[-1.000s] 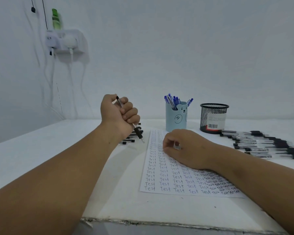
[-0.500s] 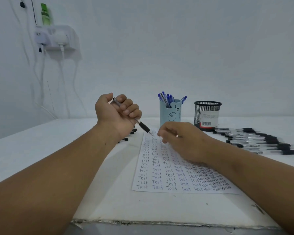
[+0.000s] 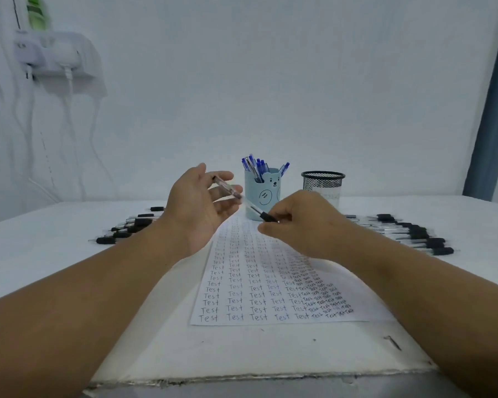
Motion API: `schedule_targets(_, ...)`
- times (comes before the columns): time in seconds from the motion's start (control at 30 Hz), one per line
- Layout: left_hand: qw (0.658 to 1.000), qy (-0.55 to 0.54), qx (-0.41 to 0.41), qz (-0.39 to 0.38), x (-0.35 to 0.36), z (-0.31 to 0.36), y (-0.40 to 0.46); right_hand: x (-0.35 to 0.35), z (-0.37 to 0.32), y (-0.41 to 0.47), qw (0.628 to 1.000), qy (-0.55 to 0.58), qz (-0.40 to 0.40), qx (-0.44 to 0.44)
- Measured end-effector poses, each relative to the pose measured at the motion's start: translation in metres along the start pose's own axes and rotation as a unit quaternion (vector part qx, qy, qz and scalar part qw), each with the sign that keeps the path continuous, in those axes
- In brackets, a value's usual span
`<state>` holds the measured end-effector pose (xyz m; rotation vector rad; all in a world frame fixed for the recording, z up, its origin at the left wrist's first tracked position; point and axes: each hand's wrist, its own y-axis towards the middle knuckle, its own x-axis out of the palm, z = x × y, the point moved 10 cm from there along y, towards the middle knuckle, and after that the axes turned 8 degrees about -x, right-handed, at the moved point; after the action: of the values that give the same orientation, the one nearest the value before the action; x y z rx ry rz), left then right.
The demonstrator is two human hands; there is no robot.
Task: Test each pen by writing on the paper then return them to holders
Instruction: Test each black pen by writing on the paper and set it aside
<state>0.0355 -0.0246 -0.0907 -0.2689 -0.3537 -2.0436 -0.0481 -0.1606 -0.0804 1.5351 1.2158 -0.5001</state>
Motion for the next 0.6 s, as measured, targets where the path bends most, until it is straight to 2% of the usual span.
schedule_targets(0.07, 0.998, 0.068, 0.015, -0.003, -0.002, 0.0, 0.001, -0.01, 0.012, -0.003, 0.999, 0.027, -0.001, 0.036)
schedule_targets(0.1, 0.99, 0.135, 0.031, -0.013, 0.001, 0.001, 0.0, -0.015, 0.015, -0.006, 0.997, 0.053, 0.0, 0.049)
schedule_targets(0.17, 0.945, 0.32, 0.053, -0.053, 0.014, -0.007, -0.004, -0.021, 0.017, -0.011, 0.989, 0.132, -0.008, 0.069)
schedule_targets(0.23, 0.889, 0.447, 0.029, -0.096, 0.022, -0.024, -0.008, -0.027, 0.019, -0.017, 0.975, 0.206, -0.008, 0.086)
schedule_targets(0.3, 0.856, 0.502, -0.009, -0.123, 0.022, -0.037, -0.009, -0.034, 0.023, -0.025, 0.964, 0.253, -0.005, 0.087)
schedule_targets(0.4, 0.814, 0.567, -0.021, -0.129, 0.018, -0.041, -0.008, -0.029, 0.033, -0.041, 0.938, 0.332, -0.012, 0.097)
schedule_targets(0.47, 0.809, 0.57, -0.035, -0.139, 0.018, -0.044, -0.009, -0.02, 0.042, -0.053, 0.926, 0.359, -0.006, 0.114)
schedule_targets(0.6, 0.802, 0.575, -0.062, -0.153, 0.019, -0.05, -0.011, -0.01, 0.041, -0.063, 0.927, 0.361, -0.008, 0.101)
